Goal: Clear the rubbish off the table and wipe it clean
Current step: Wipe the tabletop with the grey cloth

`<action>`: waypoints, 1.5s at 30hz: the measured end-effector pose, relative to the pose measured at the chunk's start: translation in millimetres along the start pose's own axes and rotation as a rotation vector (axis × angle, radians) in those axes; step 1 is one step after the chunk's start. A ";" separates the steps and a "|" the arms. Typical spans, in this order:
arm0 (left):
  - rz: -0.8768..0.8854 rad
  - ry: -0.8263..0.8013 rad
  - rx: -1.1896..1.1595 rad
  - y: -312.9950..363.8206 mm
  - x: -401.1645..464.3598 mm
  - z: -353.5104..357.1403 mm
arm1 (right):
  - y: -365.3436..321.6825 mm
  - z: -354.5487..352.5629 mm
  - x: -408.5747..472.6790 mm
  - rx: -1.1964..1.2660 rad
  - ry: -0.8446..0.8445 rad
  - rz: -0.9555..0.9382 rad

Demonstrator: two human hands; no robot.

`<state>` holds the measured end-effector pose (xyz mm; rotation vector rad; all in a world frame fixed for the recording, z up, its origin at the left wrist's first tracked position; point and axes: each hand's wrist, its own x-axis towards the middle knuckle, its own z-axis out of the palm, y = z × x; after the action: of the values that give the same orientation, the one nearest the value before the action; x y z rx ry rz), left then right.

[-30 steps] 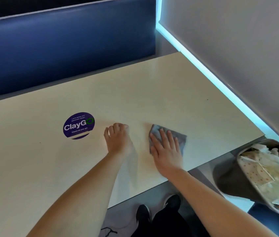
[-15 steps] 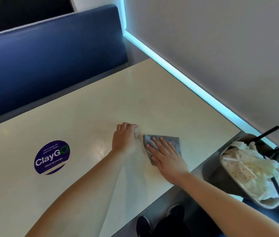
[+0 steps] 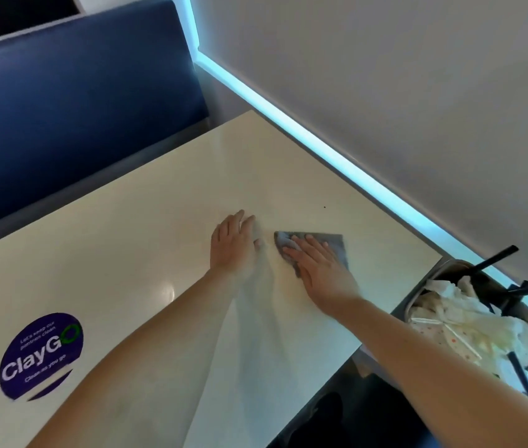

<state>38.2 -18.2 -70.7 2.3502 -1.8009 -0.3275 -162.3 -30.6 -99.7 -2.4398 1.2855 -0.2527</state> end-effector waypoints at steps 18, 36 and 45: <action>-0.153 -0.193 -0.025 34.5 57.1 -15.2 | 86.1 -50.1 86.3 -0.089 0.084 0.586; -0.162 -0.245 -0.039 31.1 62.7 -26.3 | 38.2 -14.2 79.2 -0.111 -0.041 0.071; -0.148 -0.208 -0.036 24.7 60.3 -24.9 | 67.1 -28.3 122.0 -0.125 0.134 0.334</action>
<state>37.0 -83.0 -44.8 2.5110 -1.6895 -0.6410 -152.9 -172.3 -102.5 -2.2891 1.7890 -0.2535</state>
